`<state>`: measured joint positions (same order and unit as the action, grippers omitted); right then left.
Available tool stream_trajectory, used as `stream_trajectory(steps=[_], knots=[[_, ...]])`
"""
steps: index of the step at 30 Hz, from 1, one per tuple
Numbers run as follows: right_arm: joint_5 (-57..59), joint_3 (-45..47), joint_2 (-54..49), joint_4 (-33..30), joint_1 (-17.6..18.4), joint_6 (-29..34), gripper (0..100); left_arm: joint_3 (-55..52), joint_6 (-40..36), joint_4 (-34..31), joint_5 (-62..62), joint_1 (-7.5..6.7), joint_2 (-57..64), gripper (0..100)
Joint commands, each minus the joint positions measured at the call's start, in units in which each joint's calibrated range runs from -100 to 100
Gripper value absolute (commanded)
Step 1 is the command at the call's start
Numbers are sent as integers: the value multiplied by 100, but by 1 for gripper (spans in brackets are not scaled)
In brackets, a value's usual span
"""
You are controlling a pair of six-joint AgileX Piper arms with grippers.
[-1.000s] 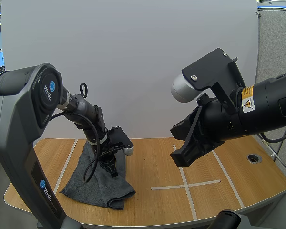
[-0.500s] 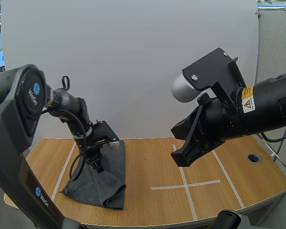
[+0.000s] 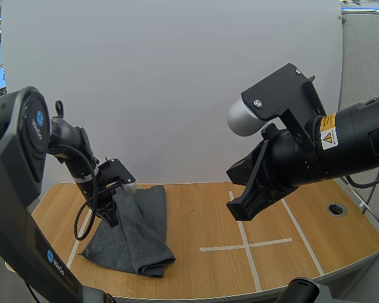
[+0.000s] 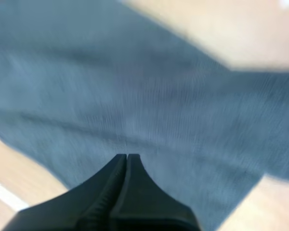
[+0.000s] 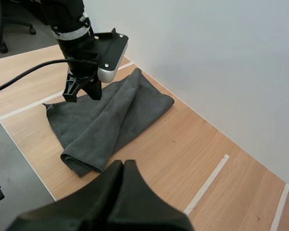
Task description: Fold the towel
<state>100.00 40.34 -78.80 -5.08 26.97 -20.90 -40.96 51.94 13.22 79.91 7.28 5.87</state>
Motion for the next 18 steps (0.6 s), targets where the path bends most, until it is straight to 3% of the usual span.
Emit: stream_trajectory(steps=[1, 8, 13, 18], knots=[[0, 7, -2, -42, -26, -28, 0, 6, 787, 1660, 179, -15, 509, 0], [0, 7, -2, -52, -86, -28, 0, 6, 672, 1810, -463, -432, 151, 0], [0, 7, -2, -52, -93, -28, 0, 6, 651, 1892, -980, -812, -331, 0], [0, 7, -2, -66, -93, -28, 0, 6, 561, 1892, -1328, -1045, -826, 0]])
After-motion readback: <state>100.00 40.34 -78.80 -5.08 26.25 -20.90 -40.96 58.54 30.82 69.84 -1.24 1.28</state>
